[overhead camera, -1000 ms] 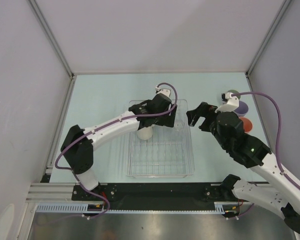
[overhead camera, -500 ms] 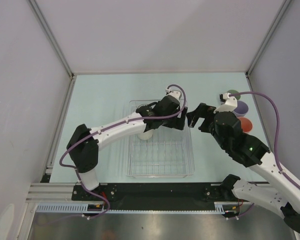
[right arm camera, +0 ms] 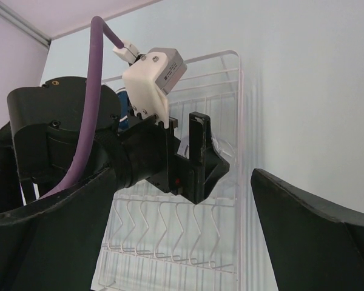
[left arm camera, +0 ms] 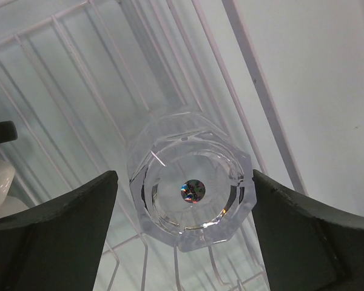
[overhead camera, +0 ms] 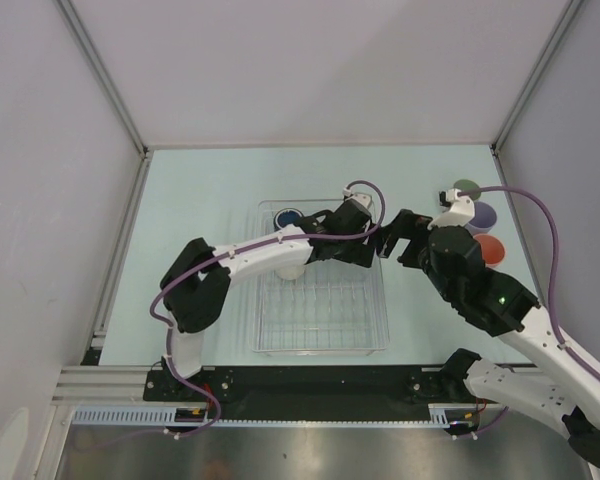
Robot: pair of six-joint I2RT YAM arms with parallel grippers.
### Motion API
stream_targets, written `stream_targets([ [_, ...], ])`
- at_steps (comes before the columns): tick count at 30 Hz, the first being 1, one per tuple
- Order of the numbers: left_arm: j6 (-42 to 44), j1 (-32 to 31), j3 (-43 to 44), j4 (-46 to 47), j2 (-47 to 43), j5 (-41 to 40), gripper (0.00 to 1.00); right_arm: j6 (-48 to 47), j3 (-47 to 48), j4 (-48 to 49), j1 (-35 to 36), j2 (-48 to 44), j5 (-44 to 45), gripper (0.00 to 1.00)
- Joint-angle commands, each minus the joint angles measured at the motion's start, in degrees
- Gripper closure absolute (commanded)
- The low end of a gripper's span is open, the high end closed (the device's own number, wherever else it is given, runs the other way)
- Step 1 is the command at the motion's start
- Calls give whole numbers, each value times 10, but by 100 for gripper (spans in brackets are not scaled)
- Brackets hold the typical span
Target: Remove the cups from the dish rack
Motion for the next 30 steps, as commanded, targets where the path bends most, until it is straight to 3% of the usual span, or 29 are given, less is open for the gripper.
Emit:
stream_targets([
  [1,-1,-4,30,9,5,-1,17,5,-8,14,2,-4,5,0],
  [6,4,-4,35,10,13,-6,30,6,-13,17,2,-4,3,0],
  [7,7,-4,36,11,14,-6,48,8,-13,17,2,-5,3,0],
  [8,7,-4,36,12,14,-5,60,8,-14,16,2,-5,3,0],
  [9,8,-4,34,12,12,-5,85,10,-14,15,2,-6,3,0],
  [10,9,-4,33,12,12,-6,99,10,-15,15,2,-8,4,0],
  [20,25,-1,4,6,-86,-76,100,-2,12,2,2,-35,40,1],
  [27,8,44,-45,39,-216,-46,100,-3,35,-38,2,-49,75,0],
  [30,-9,64,-92,84,-282,3,100,10,22,-35,2,-54,61,0],
])
